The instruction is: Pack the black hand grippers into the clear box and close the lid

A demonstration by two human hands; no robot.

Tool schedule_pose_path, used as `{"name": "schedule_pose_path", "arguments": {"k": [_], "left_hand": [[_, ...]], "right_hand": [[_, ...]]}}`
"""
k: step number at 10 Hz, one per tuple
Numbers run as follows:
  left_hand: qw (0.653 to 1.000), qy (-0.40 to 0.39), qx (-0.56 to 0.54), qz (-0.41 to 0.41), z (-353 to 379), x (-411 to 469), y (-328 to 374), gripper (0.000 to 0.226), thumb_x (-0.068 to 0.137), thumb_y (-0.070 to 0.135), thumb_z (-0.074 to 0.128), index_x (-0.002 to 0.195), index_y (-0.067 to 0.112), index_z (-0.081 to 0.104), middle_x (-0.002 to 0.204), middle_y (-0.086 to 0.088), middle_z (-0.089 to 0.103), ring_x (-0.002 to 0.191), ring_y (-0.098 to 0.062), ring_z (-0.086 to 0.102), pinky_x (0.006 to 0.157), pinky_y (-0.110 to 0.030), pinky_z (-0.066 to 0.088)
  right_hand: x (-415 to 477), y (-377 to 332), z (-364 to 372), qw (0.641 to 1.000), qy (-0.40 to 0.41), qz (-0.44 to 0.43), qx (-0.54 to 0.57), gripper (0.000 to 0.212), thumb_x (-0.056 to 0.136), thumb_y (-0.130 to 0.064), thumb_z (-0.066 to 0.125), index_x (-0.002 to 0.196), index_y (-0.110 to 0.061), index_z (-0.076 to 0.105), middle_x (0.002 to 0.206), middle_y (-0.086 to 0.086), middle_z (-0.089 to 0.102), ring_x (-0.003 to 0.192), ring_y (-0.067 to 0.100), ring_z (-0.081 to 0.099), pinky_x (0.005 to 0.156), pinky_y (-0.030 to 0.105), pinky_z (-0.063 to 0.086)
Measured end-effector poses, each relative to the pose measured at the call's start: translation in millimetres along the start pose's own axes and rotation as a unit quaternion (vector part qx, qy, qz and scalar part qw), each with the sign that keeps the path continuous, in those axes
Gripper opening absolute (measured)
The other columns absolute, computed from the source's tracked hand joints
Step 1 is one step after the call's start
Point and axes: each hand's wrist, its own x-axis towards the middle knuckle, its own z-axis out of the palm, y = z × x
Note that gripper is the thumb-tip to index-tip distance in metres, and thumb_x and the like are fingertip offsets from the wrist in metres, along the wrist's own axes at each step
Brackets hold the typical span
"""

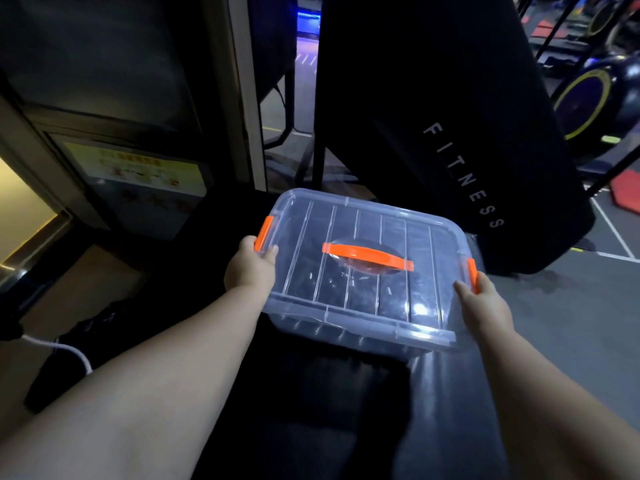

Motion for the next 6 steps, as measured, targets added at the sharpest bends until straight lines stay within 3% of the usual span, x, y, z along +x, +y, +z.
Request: {"name": "schedule_pose_path", "arguments": {"k": [2, 4, 5, 6], "left_hand": [[1.000, 0.016, 0.025, 0.008, 7.4, 0.2, 5.6, 0.035, 0.091, 0.044, 0.053, 0.117, 0.021, 0.049, 0.086, 0.002, 0.057, 0.068, -0.021, 0.050, 0.062, -0.030, 0.036], [0.997, -0.019, 0.079, -0.016, -1.7, -4.6, 15.0, 0.039, 0.092, 0.051, 0.048, 0.113, 0.018, 0.044, 0.097, -0.008, 0.059, 0.075, -0.027, 0.053, 0.059, -0.034, 0.037], [0.992, -0.039, 0.118, -0.024, -14.1, -12.3, 33.4, 0.055, 0.089, 0.055, 0.051, 0.126, 0.015, 0.042, 0.121, -0.013, 0.055, 0.103, -0.035, 0.056, 0.071, -0.040, 0.046], [0.991, -0.023, 0.122, 0.041, -26.9, -25.0, 65.4, 0.061, 0.087, 0.053, 0.054, 0.129, 0.010, 0.043, 0.133, -0.016, 0.047, 0.117, -0.036, 0.049, 0.083, -0.043, 0.045]], "right_hand": [[12.4, 3.9, -3.9, 1.000, -0.004, 0.001, 0.002, 0.044, 0.091, -0.043, 0.053, 0.132, -0.031, 0.045, 0.105, 0.006, 0.061, 0.086, 0.023, 0.049, 0.078, 0.033, 0.034], [4.1, -4.0, -6.9, 0.996, -0.019, 0.034, -0.079, 0.054, 0.092, -0.051, 0.044, 0.142, -0.033, 0.032, 0.126, 0.015, 0.055, 0.112, 0.038, 0.052, 0.083, 0.042, 0.037], [-9.1, -25.0, -19.5, 0.983, 0.032, 0.063, -0.171, 0.062, 0.090, -0.061, 0.037, 0.145, -0.035, 0.027, 0.135, 0.018, 0.045, 0.122, 0.039, 0.042, 0.096, 0.049, 0.035], [-22.9, -64.1, -32.7, 0.986, 0.071, 0.007, -0.154, 0.059, 0.090, -0.060, 0.032, 0.143, -0.033, 0.032, 0.138, 0.016, 0.042, 0.125, 0.037, 0.039, 0.099, 0.049, 0.033]]}}
